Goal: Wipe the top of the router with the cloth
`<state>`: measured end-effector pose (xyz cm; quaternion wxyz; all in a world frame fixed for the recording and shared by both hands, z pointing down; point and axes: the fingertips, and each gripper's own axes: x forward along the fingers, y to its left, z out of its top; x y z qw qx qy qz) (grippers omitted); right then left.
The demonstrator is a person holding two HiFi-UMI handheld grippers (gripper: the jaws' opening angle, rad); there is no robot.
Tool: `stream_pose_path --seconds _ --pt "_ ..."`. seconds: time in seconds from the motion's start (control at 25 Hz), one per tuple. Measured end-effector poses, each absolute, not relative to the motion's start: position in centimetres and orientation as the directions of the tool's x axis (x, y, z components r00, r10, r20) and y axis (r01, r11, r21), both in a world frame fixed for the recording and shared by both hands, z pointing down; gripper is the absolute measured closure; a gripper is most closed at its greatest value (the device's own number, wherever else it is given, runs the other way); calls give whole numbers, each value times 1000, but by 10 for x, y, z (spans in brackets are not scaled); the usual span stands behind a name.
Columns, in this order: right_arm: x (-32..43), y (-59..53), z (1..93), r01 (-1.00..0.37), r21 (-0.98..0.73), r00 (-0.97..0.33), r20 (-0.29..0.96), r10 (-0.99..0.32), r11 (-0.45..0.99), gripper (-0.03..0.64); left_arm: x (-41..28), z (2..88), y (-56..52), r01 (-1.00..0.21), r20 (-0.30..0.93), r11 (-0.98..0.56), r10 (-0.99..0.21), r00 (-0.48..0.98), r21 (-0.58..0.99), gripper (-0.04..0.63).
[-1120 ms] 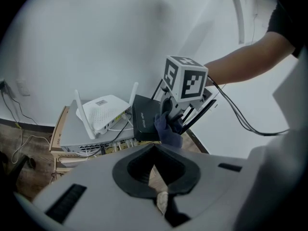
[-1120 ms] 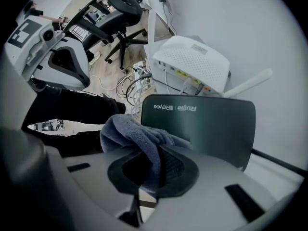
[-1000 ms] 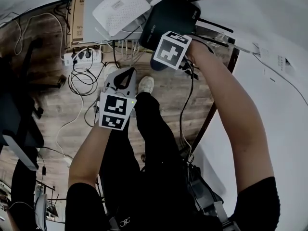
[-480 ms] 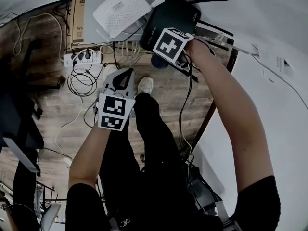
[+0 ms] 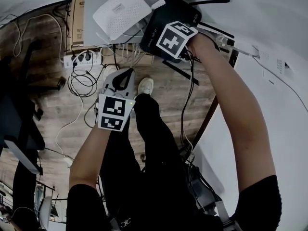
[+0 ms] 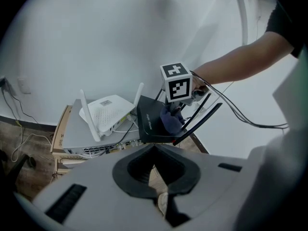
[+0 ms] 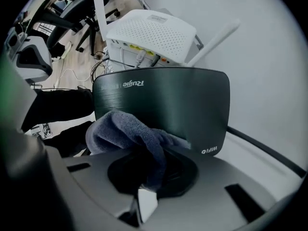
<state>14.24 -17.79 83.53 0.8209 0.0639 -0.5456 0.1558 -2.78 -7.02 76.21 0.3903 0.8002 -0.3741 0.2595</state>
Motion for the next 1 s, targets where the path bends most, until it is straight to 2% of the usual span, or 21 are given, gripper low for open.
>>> stream_pose_path --seconds 1.0 --pt "166 -262 844 -257 138 438 899 -12 957 601 -29 775 -92 -799 710 -409 -387 589 440 595"
